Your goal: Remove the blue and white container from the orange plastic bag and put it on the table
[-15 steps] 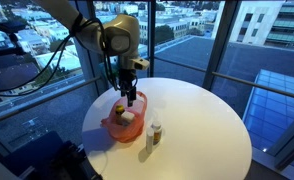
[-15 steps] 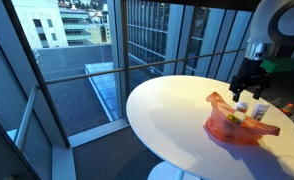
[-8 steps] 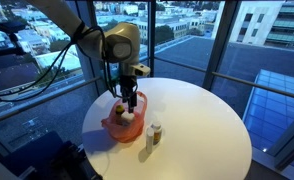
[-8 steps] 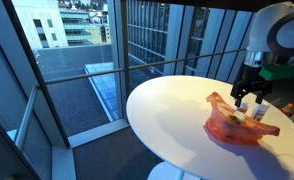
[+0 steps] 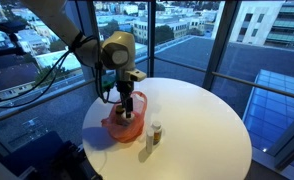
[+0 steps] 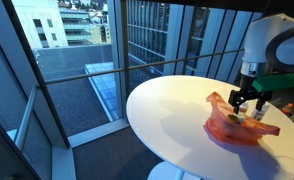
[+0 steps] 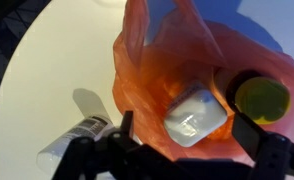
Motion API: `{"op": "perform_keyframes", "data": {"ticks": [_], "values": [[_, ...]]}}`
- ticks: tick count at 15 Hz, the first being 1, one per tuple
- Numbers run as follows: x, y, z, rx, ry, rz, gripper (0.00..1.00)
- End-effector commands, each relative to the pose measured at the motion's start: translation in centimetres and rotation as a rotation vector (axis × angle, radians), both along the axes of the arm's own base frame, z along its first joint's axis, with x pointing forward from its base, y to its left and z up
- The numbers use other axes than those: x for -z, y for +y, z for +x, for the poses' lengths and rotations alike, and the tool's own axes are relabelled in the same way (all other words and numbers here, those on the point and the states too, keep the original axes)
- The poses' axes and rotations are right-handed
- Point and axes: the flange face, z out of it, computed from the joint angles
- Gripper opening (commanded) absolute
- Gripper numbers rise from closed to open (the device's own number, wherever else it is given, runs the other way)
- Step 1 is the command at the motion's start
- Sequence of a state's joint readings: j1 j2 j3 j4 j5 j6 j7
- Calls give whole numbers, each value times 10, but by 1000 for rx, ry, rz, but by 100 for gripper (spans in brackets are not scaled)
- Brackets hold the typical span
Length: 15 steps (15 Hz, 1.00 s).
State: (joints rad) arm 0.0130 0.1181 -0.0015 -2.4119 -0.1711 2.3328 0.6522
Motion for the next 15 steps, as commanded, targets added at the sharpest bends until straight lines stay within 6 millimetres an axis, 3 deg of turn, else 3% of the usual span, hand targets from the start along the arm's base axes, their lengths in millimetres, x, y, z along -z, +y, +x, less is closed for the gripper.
{"op": "perform_keyframes", "data": {"ticks": [1,15], "values": [[9,4,0,37,-9,-38,100],[24,-3,9,102,-42,-58,100]]}}
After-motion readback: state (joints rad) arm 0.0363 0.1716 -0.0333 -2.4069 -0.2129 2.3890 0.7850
